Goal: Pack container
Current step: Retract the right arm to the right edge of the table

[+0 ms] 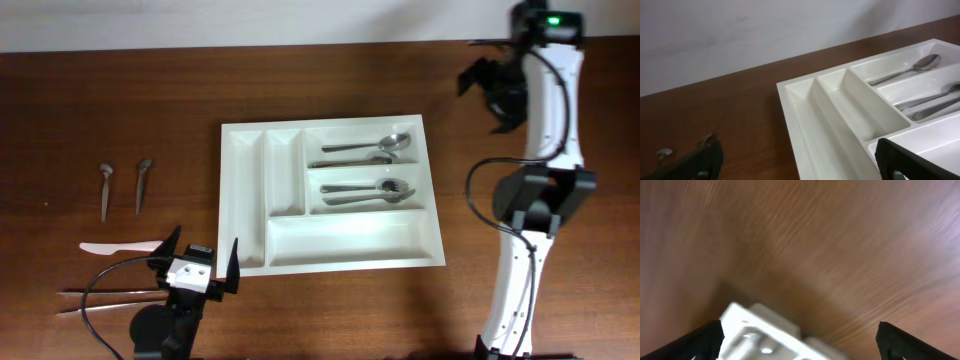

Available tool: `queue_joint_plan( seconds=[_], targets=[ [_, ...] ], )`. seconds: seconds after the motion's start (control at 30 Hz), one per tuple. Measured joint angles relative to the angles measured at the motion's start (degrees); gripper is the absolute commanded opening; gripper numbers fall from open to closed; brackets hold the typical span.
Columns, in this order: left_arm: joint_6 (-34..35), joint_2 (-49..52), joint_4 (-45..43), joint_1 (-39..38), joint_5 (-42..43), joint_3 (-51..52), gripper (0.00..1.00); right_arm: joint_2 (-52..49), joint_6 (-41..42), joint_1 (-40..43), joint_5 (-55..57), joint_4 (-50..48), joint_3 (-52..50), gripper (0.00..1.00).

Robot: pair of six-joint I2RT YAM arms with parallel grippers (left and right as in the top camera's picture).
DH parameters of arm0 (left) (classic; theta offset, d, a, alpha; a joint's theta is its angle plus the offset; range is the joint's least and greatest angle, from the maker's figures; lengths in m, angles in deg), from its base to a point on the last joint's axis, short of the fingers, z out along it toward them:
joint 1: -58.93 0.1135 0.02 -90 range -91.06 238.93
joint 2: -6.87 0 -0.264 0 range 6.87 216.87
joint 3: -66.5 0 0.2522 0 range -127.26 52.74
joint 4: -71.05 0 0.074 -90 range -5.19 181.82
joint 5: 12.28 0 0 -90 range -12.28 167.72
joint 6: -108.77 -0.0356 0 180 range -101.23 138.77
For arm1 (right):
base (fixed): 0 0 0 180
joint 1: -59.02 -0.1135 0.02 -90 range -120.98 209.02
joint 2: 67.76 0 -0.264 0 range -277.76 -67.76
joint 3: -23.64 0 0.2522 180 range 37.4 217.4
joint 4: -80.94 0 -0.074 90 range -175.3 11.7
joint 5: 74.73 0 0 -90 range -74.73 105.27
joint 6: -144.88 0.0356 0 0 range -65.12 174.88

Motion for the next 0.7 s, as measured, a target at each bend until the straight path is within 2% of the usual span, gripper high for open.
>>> queue_joint_plan(
  seconds=[0.2, 0.33, 0.57, 0.7],
  targets=[
    [-0.02, 0.0, -0.02, 0.0, 0.0, 0.0, 0.99, 3.61, -15.02, 3.63, -0.74, 0.0, -0.02, 0.99],
    [-0.02, 0.0, -0.02, 0.0, 0.0, 0.0, 0.99, 12.07, -21.29, 4.52, -0.61, 0.0, -2.89, 0.99],
    [-0.02, 0.0, -0.02, 0.0, 0.0, 0.0, 0.99, 34.25, -29.24, 5.68, 5.42, 0.0, -20.65, 0.99],
    [-0.02, 0.0, 0.0, 0.0, 0.0, 0.0, 0.99, 39.47, -31.71, 8.76, 7.69, 0.0, -30.45, 0.99]
  ],
)
